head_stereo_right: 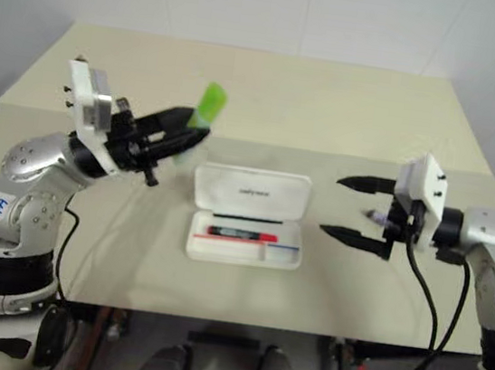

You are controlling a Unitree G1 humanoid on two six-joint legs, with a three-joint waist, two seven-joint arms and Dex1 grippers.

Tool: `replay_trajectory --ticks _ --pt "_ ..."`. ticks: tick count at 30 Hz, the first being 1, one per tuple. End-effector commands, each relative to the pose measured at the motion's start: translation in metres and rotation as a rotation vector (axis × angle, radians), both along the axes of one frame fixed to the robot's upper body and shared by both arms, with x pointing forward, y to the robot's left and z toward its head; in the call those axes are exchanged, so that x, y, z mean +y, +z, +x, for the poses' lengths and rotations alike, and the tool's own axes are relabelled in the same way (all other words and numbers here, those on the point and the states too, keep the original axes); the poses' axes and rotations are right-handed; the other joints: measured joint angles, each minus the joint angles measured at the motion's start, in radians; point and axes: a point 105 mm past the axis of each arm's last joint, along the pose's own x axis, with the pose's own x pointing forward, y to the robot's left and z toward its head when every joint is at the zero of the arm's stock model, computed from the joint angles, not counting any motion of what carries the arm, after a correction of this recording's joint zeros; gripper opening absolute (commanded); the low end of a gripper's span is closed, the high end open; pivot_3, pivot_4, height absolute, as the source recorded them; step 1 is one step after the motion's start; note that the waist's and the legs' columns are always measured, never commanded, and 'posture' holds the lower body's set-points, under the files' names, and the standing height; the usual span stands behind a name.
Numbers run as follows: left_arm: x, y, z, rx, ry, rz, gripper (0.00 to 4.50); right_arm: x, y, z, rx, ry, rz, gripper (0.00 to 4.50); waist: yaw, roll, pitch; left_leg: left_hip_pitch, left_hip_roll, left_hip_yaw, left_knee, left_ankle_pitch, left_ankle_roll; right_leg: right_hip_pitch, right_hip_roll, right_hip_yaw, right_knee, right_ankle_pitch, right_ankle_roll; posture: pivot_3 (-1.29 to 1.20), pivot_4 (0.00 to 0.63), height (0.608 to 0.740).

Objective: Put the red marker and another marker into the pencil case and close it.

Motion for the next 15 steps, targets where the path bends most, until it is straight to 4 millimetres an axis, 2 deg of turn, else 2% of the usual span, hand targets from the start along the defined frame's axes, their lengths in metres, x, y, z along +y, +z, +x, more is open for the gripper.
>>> replay_trajectory --ticks 1,5,8,15 --pt "-0.013 -0.014 -0.020 -0.045 -0.192 0.119 1.01 -0.001 0.016 -0.011 -0.065 -0.022 0.008 4.50 0.000 0.000 0.000 0.000 0.000 0.000 0.000 0.000 0.000 0.000 0.000 0.000 0.000 -0.001 -0.001 0.00 0.150 0.740" --pt "-0.022 -0.033 -0.027 -0.040 -0.324 0.230 1.01 -0.002 0.015 -0.019 -0.070 -0.056 0.021 4.50 0.001 0.000 0.000 0.000 0.000 0.000 0.000 0.000 0.001 0.000 0.000 0.000 0.000 -0.002 -0.004 0.00 0.150 0.740" --pt "-0.026 -0.047 -0.018 -0.040 -0.317 0.299 1.01 -0.001 0.016 -0.024 -0.076 -0.084 0.038 4.50 0.002 0.000 0.000 0.001 0.000 0.000 0.001 0.001 0.001 0.001 0.000 0.000 0.001 -0.005 -0.011 0.00 0.150 0.740" --pt "-0.036 -0.076 0.005 -0.010 -0.250 0.396 1.01 0.004 0.015 -0.027 -0.079 -0.111 0.073 4.50 0.002 0.000 0.000 0.001 0.000 0.000 0.001 0.001 0.002 0.001 0.000 0.001 0.001 -0.005 -0.011 0.00 0.150 0.740"
